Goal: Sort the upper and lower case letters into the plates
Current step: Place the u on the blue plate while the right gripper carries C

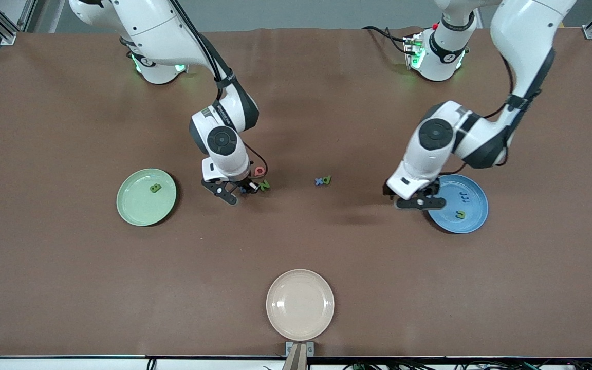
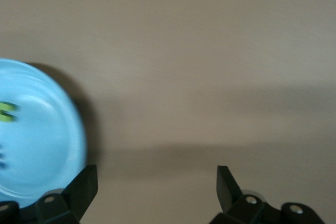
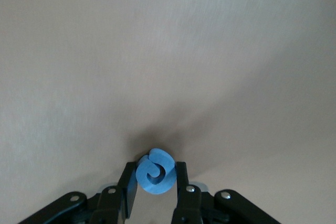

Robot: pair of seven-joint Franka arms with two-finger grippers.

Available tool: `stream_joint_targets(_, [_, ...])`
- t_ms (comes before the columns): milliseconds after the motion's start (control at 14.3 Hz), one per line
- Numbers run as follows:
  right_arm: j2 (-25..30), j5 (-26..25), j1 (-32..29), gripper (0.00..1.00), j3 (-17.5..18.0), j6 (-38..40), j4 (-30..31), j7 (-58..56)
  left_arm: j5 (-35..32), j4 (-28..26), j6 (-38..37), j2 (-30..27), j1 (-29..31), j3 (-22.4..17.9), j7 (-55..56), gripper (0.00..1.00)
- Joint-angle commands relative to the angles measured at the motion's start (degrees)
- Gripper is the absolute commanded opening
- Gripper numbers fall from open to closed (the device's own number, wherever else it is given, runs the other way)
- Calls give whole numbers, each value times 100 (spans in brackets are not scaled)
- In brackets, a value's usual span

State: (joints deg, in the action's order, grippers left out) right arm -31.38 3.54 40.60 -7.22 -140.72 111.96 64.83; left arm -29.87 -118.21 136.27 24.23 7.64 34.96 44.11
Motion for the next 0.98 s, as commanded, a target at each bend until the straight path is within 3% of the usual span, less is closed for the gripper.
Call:
stream_joint_targets(0, [683, -99, -244, 0, -279, 579, 211, -898, 78, 323, -56, 239, -604, 2, 396, 100])
stream_joint_targets(279, [1633, -99, -1219, 0, -280, 580, 1115, -2656, 0, 403, -4, 651, -1106, -6, 388, 100])
stream_joint_targets(349, [1757, -99, -1403, 0, -289, 563, 1265, -2964, -18, 464, 92, 766, -1229, -6, 362, 95])
stream_joint_targets(559, [1837, -99, -1887, 0, -289, 362, 1590, -3834, -62, 448, 330, 1039, -1502, -15, 336, 66])
stream_joint_targets(908, [1837, -99, -2573, 0, -280, -577, 2223, -5048, -555, 430, 523, 1303, -1546, 2, 91, 58])
